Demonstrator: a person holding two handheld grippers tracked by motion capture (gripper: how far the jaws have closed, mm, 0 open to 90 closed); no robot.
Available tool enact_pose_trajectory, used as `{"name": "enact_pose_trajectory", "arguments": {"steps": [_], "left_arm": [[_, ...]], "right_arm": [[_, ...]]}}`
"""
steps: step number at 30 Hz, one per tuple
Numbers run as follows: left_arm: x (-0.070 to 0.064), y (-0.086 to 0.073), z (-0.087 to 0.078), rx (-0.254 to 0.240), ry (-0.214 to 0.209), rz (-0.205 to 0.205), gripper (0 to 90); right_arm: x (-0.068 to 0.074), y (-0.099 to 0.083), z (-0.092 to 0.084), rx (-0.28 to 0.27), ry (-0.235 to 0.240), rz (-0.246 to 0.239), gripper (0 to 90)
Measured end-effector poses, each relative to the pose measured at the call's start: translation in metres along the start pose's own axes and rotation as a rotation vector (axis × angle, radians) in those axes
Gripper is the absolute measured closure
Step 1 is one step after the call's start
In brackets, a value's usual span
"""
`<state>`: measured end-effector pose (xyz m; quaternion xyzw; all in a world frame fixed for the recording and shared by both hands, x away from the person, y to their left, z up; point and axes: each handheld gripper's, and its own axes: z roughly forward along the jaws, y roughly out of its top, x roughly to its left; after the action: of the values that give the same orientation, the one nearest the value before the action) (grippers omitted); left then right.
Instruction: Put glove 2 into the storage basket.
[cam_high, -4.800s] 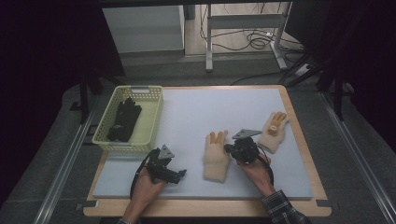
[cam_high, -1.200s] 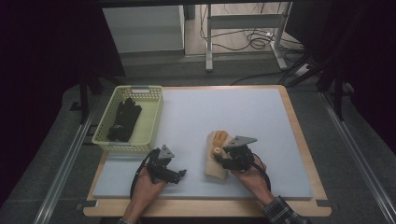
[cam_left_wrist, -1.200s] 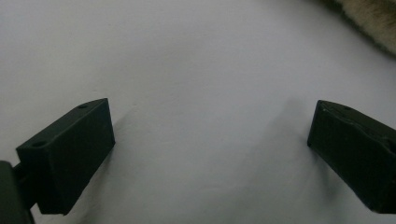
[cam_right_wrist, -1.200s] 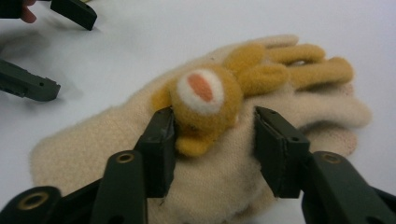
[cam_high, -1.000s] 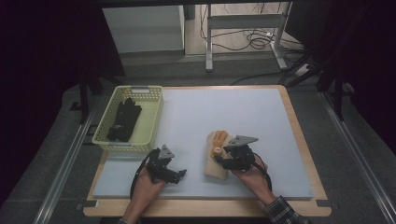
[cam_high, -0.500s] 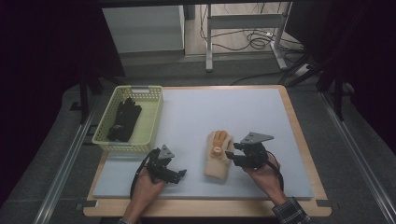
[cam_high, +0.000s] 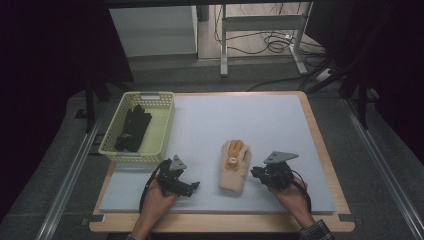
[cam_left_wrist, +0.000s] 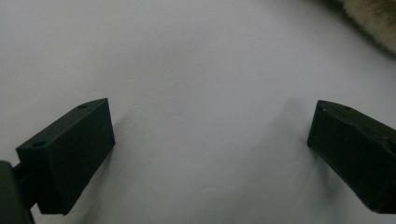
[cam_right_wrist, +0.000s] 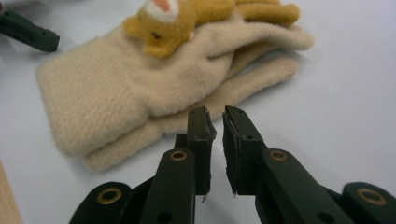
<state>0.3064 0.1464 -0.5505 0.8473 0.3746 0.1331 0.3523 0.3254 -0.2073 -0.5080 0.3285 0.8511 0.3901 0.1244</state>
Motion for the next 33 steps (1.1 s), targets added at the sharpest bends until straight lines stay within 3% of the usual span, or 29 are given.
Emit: {"name": "enact_pose_trajectory", "arguments": {"steps": [4, 8, 9, 10, 13, 15, 16, 19, 25, 28, 33], "left_arm": [[0.000, 0.000, 0.000, 0.003, 0.000, 0.004, 0.7], [0.000, 0.000, 0.000, 0.003, 0.000, 0.004, 0.7], [0.000, 0.000, 0.000, 0.003, 0.000, 0.004, 0.7], [0.000, 0.000, 0.000, 0.003, 0.000, 0.004, 0.7], [0.000, 0.000, 0.000, 0.003, 0.000, 0.004, 0.7], [0.000, 0.000, 0.000, 0.003, 0.000, 0.004, 0.7], [0.000, 0.000, 0.000, 0.003, 0.000, 0.004, 0.7], [0.000, 0.000, 0.000, 0.003, 0.000, 0.004, 0.7], [0.000, 0.000, 0.000, 0.001, 0.001, 0.001, 0.7], [0.000, 0.000, 0.000, 0.001, 0.001, 0.005, 0.7], [0.000, 0.000, 0.000, 0.003, 0.000, 0.004, 0.7]], "right_arm": [[-0.003, 0.015, 0.004, -0.044, -0.003, 0.013, 75.3], [-0.006, 0.025, 0.017, -0.041, 0.012, 0.032, 67.4], [-0.007, 0.026, 0.027, -0.029, 0.044, 0.055, 60.7], [-0.007, 0.026, 0.031, -0.021, 0.043, 0.058, 59.3], [-0.008, 0.023, 0.038, -0.005, 0.069, 0.078, 61.6], [-0.009, 0.019, 0.041, 0.017, 0.114, 0.109, 78.7], [-0.008, 0.020, 0.040, 0.023, 0.116, 0.106, 86.5], [-0.003, 0.026, 0.034, 0.018, 0.092, 0.065, 88.8], [0.018, 0.059, 0.002, -0.099, 0.045, -0.050, 88.3], [0.014, 0.060, 0.003, -0.085, 0.009, -0.045, 75.0], [-0.005, 0.035, 0.022, -0.027, 0.050, 0.039, 59.4]]}}
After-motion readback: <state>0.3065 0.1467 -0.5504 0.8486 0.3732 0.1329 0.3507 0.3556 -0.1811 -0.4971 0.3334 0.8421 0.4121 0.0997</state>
